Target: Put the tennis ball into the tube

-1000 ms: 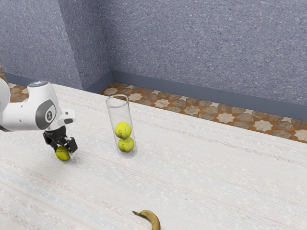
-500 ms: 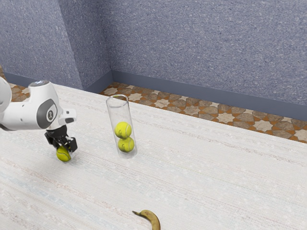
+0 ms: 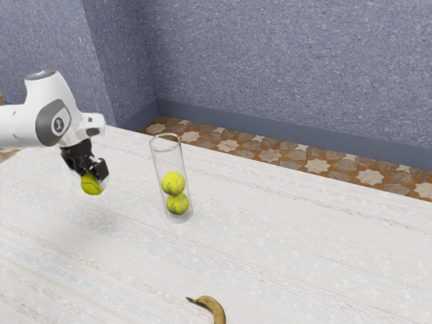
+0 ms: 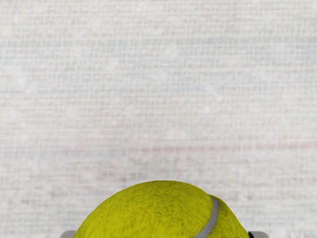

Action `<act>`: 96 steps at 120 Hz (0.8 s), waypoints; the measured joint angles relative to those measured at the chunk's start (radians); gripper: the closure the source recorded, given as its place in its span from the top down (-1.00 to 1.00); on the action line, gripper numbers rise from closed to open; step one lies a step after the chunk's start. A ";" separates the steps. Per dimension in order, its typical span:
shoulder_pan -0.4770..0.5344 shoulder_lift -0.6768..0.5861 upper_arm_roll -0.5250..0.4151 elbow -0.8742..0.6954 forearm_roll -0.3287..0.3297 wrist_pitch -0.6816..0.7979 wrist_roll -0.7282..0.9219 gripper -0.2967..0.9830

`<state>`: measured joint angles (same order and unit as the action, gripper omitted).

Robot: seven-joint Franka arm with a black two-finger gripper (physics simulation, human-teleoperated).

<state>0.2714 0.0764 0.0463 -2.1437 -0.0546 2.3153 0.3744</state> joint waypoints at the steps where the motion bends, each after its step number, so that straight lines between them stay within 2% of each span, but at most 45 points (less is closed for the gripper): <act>1: 0.000 -0.012 -0.003 0.001 0.000 -0.008 0.000 -0.02; 17: 0.004 -0.130 -0.064 0.051 0.005 -0.139 -0.011 -0.04; 50: -0.016 -0.175 -0.162 0.189 0.004 -0.334 -0.040 -0.06; 74: -0.039 -0.143 -0.206 0.294 0.002 -0.400 -0.053 -0.06; 96: -0.074 -0.044 -0.224 0.405 0.002 -0.425 -0.067 -0.07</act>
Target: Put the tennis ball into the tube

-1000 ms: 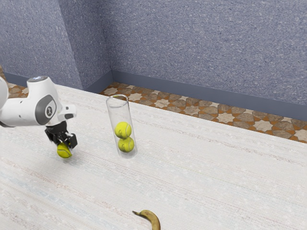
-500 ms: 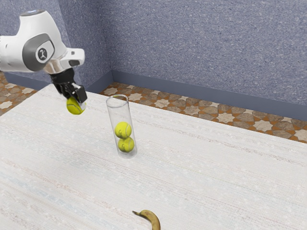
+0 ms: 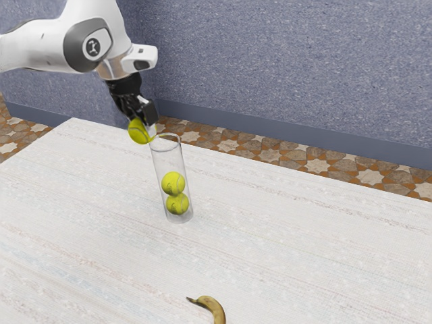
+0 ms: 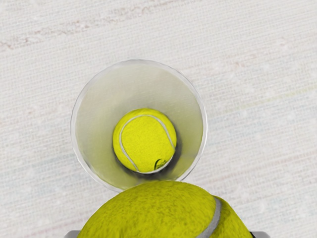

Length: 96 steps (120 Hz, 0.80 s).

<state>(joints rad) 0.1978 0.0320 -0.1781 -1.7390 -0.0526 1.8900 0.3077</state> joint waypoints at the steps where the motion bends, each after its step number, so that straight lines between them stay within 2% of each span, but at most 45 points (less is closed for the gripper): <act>1: -0.002 0.006 -0.001 0.006 0.000 -0.001 -0.001 -0.07; 33: 0.000 0.146 0.000 0.140 0.009 -0.016 -0.015 -0.08; 90: -0.025 0.215 0.003 0.210 0.015 -0.028 -0.029 -0.07; 96: -0.025 0.216 0.003 0.213 0.017 -0.028 -0.029 -0.01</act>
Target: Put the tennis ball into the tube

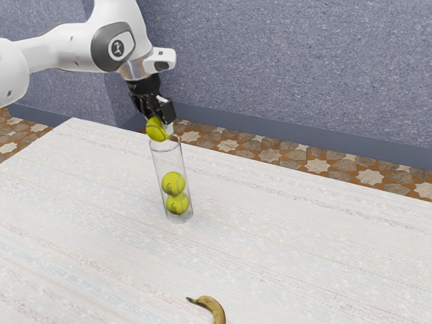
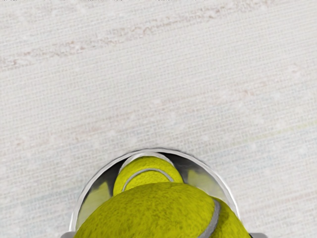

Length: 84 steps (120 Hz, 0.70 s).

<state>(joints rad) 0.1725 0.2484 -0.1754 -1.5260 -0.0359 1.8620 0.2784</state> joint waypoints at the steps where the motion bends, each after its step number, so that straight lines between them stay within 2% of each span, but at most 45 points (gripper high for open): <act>1: 0.000 0.000 0.000 0.000 0.000 0.000 0.000 0.00; 25: 0.000 -0.006 0.000 0.002 -0.005 0.001 0.001 0.30; 46: 0.004 -0.026 -0.001 -0.011 -0.001 0.004 0.003 0.43; 68: 0.005 -0.210 -0.025 -0.037 0.022 -0.088 -0.016 0.49; 76: -0.088 -0.261 0.051 -0.041 0.031 -0.129 -0.035 0.50; 84: -0.227 -0.304 0.168 -0.061 0.041 -0.165 -0.055 0.51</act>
<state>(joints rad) -0.0547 -0.0555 -0.0077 -1.5873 0.0052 1.6967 0.2234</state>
